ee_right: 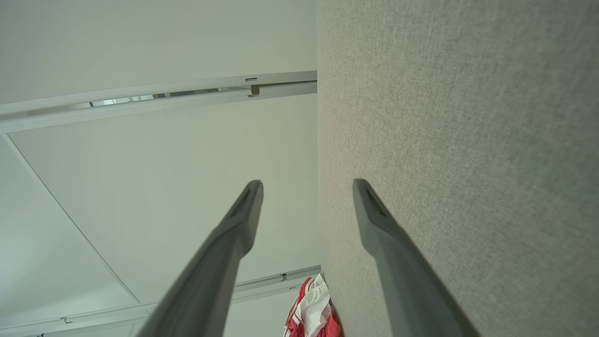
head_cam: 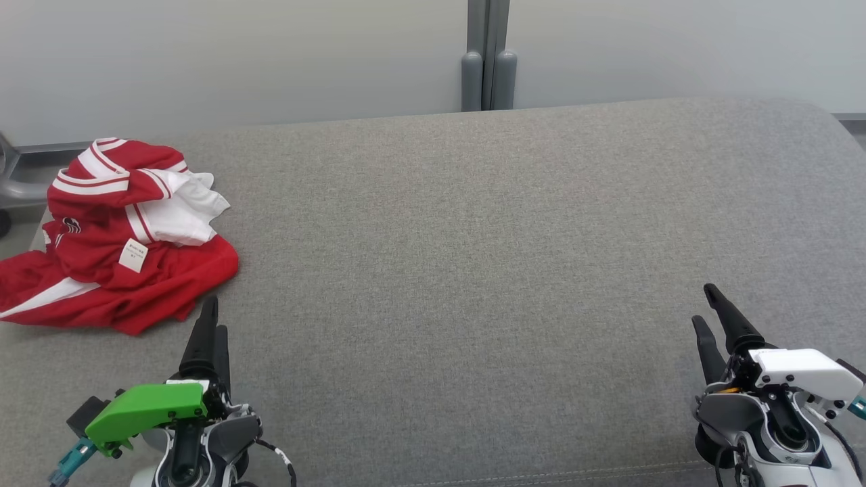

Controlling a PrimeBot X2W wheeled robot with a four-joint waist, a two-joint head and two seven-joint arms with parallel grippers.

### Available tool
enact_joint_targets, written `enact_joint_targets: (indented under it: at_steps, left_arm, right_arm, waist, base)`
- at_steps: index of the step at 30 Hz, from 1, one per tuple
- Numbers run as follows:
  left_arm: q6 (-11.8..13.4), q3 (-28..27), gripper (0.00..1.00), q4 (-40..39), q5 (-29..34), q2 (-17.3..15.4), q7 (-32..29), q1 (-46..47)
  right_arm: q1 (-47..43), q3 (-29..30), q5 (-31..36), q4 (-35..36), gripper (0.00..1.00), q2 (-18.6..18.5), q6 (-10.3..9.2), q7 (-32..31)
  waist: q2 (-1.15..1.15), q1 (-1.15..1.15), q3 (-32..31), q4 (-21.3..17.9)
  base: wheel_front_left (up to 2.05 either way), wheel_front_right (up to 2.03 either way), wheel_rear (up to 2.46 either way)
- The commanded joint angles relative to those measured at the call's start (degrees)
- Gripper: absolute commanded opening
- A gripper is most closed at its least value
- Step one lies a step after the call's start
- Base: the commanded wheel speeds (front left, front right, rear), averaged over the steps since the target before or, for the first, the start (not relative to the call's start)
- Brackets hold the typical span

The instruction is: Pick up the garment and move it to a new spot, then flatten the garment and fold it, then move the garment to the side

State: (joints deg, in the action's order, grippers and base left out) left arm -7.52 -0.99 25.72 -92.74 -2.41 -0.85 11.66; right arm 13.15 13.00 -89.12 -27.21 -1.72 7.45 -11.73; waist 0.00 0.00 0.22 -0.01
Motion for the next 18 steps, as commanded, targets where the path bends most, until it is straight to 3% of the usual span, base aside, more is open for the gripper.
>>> enact_joint_targets:
  at_steps: [1, 11, 18]
  left_arm:
    - [0.0, 0.6, 1.0, -1.8, -0.1, -0.2, 0.4, 1.3]
    - [0.0, 2.7, 1.0, -4.6, 5.3, -0.7, 2.9, 0.4]
    - [0.0, 2.3, 1.0, -6.9, 15.8, -0.3, 4.2, -0.3]
  right_arm:
    - [1.1, -0.8, -0.1, 1.9, 1.0, -0.5, 0.01, 0.8]
    - [0.1, -4.6, 2.5, 3.6, 1.0, -0.9, 0.02, 4.6]
    - [-0.6, -4.9, 11.9, 5.8, 1.0, -0.9, 0.02, 6.9]
  waist:
    - [0.0, 0.0, 0.0, 0.0]
    - [0.0, 0.0, 0.1, 0.0]
    - [0.0, 0.0, 0.1, 0.1]
  base:
    - [0.0, 0.0, 0.0]
    - [0.0, 0.0, 0.0]
    - [0.0, 0.0, 0.0]
